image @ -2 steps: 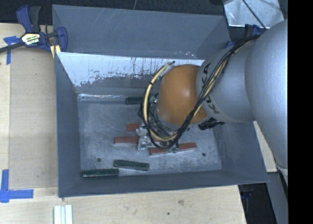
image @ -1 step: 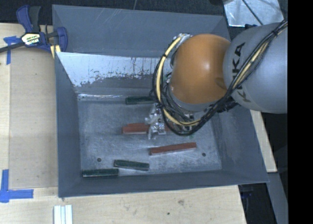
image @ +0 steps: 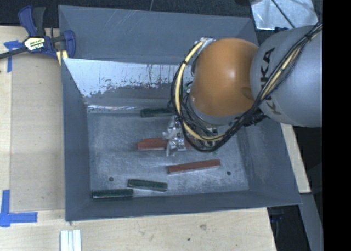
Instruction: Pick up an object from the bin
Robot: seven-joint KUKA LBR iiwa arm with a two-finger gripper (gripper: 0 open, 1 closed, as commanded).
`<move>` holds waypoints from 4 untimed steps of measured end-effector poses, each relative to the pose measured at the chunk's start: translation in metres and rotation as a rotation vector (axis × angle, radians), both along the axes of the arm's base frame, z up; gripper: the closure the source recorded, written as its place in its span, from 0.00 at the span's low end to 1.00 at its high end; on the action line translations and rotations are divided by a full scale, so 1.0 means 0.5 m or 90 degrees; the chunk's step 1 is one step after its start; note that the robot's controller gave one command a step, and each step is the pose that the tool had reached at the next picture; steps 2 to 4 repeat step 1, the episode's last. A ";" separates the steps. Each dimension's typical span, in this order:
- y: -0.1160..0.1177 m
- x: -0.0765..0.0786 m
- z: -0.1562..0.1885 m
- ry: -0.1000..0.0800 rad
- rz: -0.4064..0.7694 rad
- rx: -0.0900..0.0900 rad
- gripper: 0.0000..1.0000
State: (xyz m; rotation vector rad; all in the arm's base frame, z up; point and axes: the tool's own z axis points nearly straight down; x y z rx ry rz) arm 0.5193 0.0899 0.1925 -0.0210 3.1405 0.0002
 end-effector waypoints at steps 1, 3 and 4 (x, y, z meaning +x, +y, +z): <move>-0.039 -0.001 0.257 -0.006 0.229 0.000 1.00; -0.039 -0.001 0.257 -0.006 0.229 0.000 1.00; -0.039 -0.001 0.257 -0.006 0.229 0.000 1.00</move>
Offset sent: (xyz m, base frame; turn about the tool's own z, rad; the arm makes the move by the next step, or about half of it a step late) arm 0.0000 0.0000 0.0000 0.0000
